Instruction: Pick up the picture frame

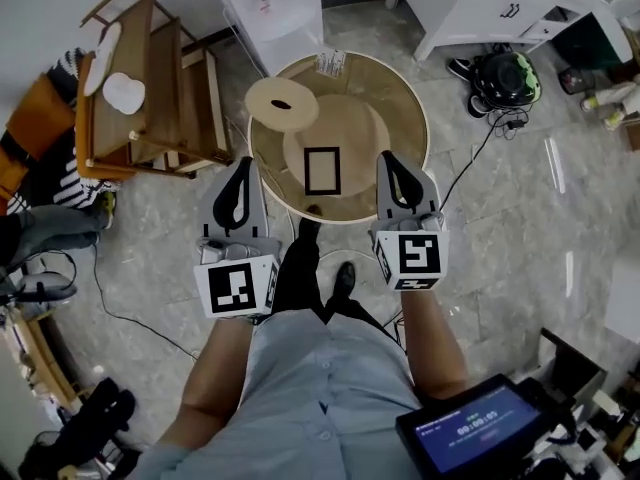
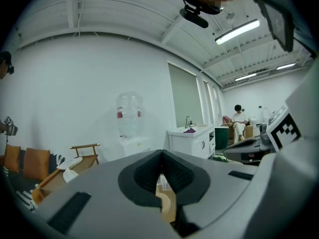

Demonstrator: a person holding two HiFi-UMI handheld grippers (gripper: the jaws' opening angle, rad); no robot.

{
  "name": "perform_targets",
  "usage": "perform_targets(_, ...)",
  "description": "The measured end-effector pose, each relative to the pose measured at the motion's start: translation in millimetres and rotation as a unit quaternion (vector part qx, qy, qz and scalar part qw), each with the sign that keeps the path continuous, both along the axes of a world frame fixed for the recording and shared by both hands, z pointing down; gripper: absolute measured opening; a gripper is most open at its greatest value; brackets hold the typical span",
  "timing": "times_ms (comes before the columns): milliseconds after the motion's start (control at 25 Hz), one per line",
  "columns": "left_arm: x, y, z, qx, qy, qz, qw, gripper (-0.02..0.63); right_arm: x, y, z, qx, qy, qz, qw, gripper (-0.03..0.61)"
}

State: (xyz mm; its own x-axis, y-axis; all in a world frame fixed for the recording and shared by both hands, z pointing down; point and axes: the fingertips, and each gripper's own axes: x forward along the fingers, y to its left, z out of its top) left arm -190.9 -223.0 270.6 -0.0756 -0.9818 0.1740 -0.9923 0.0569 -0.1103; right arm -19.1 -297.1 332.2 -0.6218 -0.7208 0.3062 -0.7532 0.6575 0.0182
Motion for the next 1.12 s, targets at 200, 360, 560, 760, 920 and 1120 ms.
perform_targets(200, -38, -40, 53, -0.044, 0.009, 0.005, 0.999, 0.011, -32, -33, 64, -0.05, 0.027, 0.002, 0.998, 0.015)
perform_targets(360, -72, -60, 102, -0.082, 0.027, 0.008, 0.9962, 0.011, -57, -43, 122, -0.096, 0.056, 0.009, 0.994, 0.014)
perform_targets(560, -83, -71, 158, -0.119, 0.05, 0.009, 0.9915, 0.011, -63, -39, 189, -0.148, 0.08, 0.015, 0.986, 0.015)
perform_targets(760, -88, -77, 223, -0.16, 0.075, 0.008, 0.9843, 0.011, -69, -40, 251, -0.189, 0.095, 0.023, 0.977, 0.015)
perform_targets(920, -94, -85, 259, -0.178, 0.089, 0.004, 0.9799, 0.011, -78, -42, 288, -0.212, 0.102, 0.03, 0.971, 0.015)
perform_targets(1120, -101, -89, 298, -0.199, 0.098, 0.0, 0.9751, 0.011, -75, -36, 337, -0.236, 0.12, 0.032, 0.964, 0.021)
